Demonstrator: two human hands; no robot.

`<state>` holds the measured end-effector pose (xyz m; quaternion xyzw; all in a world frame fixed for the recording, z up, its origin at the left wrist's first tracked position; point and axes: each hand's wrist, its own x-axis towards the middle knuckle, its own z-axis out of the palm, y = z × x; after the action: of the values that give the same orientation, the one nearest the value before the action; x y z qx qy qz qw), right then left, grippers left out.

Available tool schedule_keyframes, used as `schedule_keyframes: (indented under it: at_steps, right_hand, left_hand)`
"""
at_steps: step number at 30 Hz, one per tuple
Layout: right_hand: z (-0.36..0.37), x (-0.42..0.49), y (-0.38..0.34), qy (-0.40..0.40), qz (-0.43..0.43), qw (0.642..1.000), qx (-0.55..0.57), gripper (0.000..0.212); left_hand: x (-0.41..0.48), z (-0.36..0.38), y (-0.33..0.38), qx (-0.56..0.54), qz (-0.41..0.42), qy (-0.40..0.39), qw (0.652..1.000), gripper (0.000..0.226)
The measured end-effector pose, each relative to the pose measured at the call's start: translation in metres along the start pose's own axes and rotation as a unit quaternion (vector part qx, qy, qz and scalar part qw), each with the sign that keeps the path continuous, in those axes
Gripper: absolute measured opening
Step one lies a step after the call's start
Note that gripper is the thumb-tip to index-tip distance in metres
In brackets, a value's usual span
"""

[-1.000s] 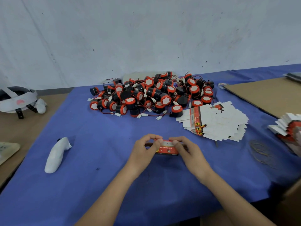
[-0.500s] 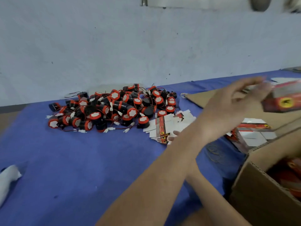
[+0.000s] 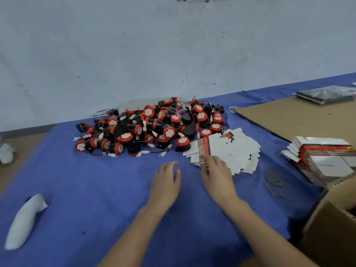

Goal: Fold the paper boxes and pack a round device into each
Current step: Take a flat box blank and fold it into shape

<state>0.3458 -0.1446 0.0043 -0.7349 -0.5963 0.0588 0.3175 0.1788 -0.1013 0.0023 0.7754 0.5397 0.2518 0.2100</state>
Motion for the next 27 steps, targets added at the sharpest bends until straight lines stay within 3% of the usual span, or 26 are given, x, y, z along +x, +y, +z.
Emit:
schedule_keyframes:
  at_steps: [1, 4, 8, 13, 18, 22, 27]
  right_hand:
    - [0.004, 0.007, 0.003, 0.003, -0.016, 0.999, -0.036, 0.045]
    - [0.011, 0.030, 0.005, -0.030, -0.069, 0.986, -0.151, 0.053]
    - [0.017, 0.053, 0.017, -0.104, -0.022, 0.968, -0.229, 0.058]
    - [0.024, 0.039, 0.024, -0.045, -0.045, 0.961, -0.270, 0.033]
    - [0.022, 0.022, 0.030, 0.032, -0.127, 0.943, -0.307, 0.029]
    - [0.017, 0.026, 0.036, -0.035, -0.076, 0.959, -0.271, 0.055]
    - [0.010, 0.034, 0.036, -0.068, -0.112, 0.936, -0.326, 0.043]
  left_hand:
    - [-0.002, 0.000, -0.021, 0.050, -0.021, 0.012, 0.998, 0.037]
    - [-0.004, 0.002, -0.048, 0.043, -0.037, 0.049, 0.997, 0.031]
    - [-0.003, 0.005, -0.049, 0.081, -0.012, 0.052, 0.995, 0.026]
    - [-0.002, 0.005, -0.051, 0.048, -0.014, 0.078, 0.996, 0.025]
    - [-0.002, 0.006, -0.052, 0.058, -0.008, 0.080, 0.995, 0.026]
    - [-0.005, 0.010, -0.052, 0.097, 0.010, 0.084, 0.992, 0.028]
    - [-0.011, 0.015, -0.051, 0.126, 0.043, 0.082, 0.988, 0.030]
